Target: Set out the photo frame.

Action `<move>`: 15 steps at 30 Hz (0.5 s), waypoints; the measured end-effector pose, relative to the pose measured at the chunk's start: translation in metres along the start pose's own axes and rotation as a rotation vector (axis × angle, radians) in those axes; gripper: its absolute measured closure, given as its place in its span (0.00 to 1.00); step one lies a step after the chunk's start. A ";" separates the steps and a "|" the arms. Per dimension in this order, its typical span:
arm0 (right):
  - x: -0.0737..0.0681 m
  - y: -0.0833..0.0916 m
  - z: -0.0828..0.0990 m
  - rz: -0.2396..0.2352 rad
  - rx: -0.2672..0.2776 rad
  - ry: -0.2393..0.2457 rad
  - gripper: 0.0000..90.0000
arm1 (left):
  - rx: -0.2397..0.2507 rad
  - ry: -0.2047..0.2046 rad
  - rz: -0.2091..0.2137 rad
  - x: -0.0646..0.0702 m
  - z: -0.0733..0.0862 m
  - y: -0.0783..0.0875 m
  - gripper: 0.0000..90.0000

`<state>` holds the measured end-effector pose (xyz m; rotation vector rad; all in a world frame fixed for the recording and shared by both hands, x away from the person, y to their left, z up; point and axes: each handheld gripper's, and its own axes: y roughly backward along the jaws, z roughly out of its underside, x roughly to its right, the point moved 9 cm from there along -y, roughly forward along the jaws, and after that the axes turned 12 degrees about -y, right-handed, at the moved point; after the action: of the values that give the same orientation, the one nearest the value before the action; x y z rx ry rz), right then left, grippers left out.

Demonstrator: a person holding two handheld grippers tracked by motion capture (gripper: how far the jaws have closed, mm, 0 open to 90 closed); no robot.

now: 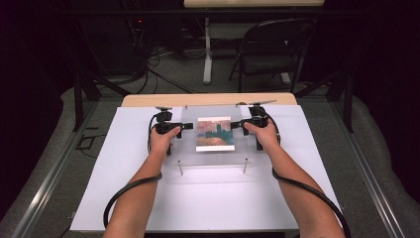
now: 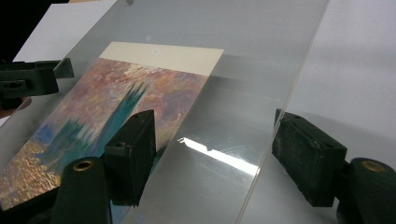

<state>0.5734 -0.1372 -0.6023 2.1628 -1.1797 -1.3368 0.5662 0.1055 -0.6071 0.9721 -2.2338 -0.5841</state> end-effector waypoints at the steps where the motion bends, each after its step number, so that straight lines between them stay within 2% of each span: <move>1: 0.000 0.000 0.000 0.001 0.000 0.004 0.34 | 0.002 0.000 0.000 0.000 0.000 0.000 0.36; 9: -0.003 0.005 -0.001 -0.003 0.023 0.015 0.34 | 0.033 -0.007 -0.007 0.002 -0.005 0.004 0.38; 15: -0.009 0.011 -0.004 -0.011 0.054 0.058 0.34 | 0.077 -0.012 -0.004 0.003 -0.010 0.011 0.42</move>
<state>0.5697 -0.1370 -0.5877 2.2323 -1.1966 -1.2517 0.5662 0.1091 -0.5924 1.0136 -2.2798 -0.5106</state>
